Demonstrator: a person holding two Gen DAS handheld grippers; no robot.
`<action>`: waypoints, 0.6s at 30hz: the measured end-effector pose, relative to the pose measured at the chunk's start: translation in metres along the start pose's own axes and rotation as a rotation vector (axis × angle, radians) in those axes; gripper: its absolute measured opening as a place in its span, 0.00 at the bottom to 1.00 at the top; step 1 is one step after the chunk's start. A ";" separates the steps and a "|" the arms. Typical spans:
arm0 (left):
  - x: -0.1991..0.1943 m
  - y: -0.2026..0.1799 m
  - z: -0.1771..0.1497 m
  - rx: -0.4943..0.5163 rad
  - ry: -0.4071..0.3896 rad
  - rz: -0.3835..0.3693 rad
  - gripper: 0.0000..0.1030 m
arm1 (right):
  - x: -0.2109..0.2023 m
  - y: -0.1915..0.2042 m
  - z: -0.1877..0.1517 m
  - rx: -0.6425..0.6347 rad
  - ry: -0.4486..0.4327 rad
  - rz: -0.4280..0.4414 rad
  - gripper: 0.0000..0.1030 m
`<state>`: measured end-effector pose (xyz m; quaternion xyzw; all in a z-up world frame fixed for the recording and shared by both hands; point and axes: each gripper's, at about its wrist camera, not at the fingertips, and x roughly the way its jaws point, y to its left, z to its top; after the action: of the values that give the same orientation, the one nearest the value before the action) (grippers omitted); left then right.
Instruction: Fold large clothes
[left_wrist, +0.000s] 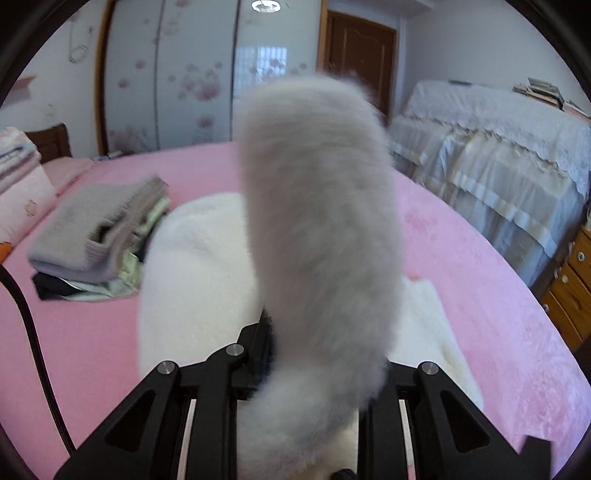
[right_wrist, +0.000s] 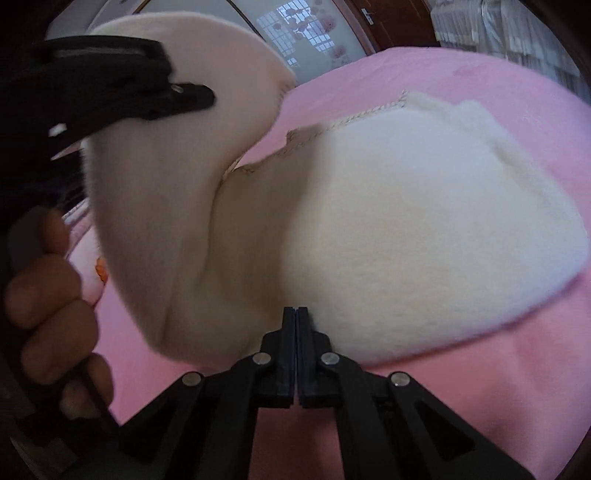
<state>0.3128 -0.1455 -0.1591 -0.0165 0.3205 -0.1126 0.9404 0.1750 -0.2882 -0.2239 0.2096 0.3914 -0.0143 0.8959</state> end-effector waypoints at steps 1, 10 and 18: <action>0.006 -0.006 -0.004 0.006 0.019 -0.013 0.20 | -0.009 -0.004 -0.001 -0.026 -0.016 -0.063 0.00; 0.016 -0.055 -0.022 0.082 -0.007 0.001 0.20 | -0.037 -0.067 -0.008 0.084 -0.016 -0.208 0.00; 0.027 -0.109 -0.054 0.259 0.005 -0.045 0.20 | -0.042 -0.092 -0.012 0.157 -0.016 -0.210 0.00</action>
<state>0.2786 -0.2558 -0.2069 0.0979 0.3052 -0.1741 0.9311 0.1197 -0.3729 -0.2346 0.2369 0.4018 -0.1401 0.8734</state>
